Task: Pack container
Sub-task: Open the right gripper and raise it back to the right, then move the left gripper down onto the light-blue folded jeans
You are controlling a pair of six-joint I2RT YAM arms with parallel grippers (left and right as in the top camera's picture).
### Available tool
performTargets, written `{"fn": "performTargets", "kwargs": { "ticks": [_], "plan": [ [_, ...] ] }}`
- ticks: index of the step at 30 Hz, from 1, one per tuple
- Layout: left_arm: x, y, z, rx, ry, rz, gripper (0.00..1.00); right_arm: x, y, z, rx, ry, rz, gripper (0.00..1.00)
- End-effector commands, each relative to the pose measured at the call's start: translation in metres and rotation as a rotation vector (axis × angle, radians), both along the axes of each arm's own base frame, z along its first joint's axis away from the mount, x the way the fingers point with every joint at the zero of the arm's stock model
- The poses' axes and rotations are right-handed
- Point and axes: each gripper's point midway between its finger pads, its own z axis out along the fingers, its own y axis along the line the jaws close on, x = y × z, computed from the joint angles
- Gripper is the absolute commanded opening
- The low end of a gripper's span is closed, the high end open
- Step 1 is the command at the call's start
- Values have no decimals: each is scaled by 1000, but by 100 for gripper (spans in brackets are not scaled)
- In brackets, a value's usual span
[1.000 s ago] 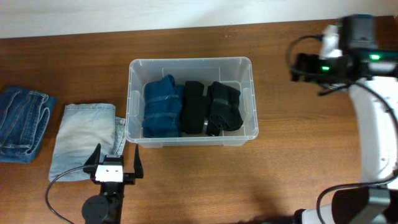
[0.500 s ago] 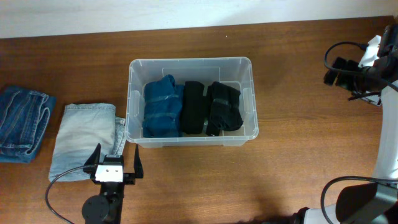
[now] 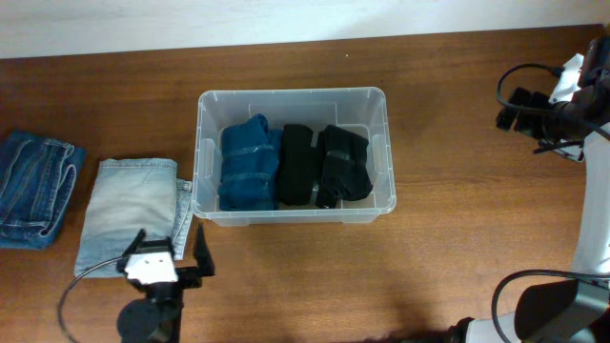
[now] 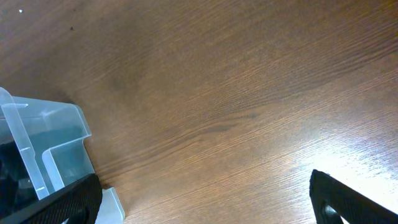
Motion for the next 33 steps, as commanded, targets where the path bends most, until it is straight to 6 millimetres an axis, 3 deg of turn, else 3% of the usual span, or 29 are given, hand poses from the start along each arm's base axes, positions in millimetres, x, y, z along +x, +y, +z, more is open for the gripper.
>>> {"fn": "performTargets", "kwargs": {
  "ticks": [1,10,15,25,33],
  "plan": [
    [-8,17,49,-83,-36,110,99,-1,-1,5,-6,-10,-2,99],
    [20,14,122,-23,126,101,99,-1,-1,4,-6,-9,-2,99],
    [24,16,139,-14,184,109,99,-1,-1,5,-6,-10,-2,99],
    [22,16,143,-15,174,110,99,-1,-1,5,-6,-10,-2,99],
    [24,22,129,81,243,122,99,-1,-1,5,-6,-10,-2,99]
  ]
}}
